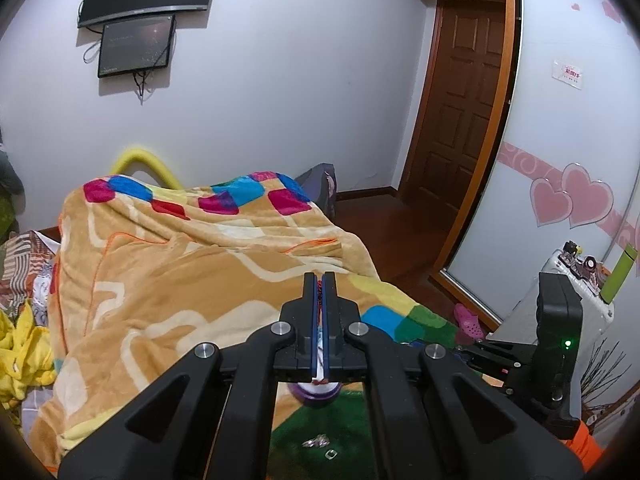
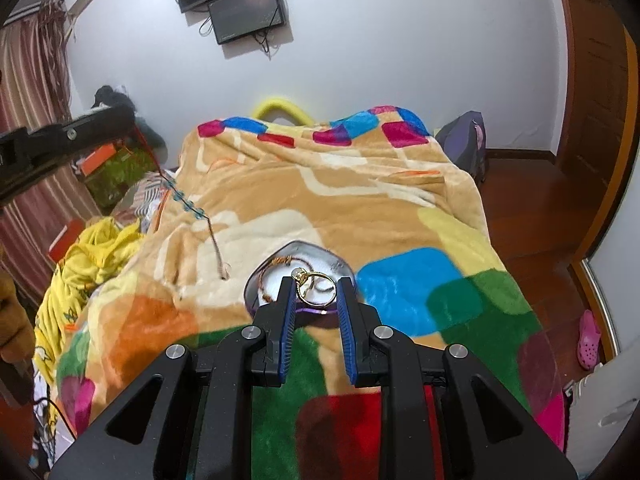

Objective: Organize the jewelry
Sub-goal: 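Lower the necklace and ring into the heart tin and open both grippers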

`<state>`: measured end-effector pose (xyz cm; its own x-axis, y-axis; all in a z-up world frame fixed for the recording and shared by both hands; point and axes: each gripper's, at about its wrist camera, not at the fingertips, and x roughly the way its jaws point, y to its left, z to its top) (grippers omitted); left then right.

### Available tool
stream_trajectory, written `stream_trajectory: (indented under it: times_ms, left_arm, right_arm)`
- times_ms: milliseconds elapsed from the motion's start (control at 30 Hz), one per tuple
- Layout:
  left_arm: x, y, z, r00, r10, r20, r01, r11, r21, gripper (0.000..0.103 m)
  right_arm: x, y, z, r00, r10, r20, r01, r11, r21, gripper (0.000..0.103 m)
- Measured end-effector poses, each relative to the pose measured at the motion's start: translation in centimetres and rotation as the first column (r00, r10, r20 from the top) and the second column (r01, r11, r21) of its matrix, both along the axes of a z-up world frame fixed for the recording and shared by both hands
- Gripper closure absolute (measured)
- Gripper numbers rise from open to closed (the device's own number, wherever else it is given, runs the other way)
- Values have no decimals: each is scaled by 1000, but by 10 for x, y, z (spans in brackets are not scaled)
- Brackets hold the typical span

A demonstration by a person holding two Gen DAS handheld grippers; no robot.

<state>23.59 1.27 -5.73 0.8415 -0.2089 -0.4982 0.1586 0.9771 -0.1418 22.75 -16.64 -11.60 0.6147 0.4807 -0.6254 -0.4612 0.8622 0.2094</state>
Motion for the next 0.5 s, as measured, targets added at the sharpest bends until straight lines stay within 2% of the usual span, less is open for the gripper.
stream_trajectory:
  times_ms: [267,500]
  left_arm:
    - [32,-10,-16,999,-6,-39,6,1000,-2,103]
    - [59,-10,-48,992,-9,-124,9,1000,1,103]
  right_arm:
    - [13,-3,-6,1000,-1,-14,1,1000,15,84]
    - [27,1,-18,999,8,-43,-8,1000,18,84]
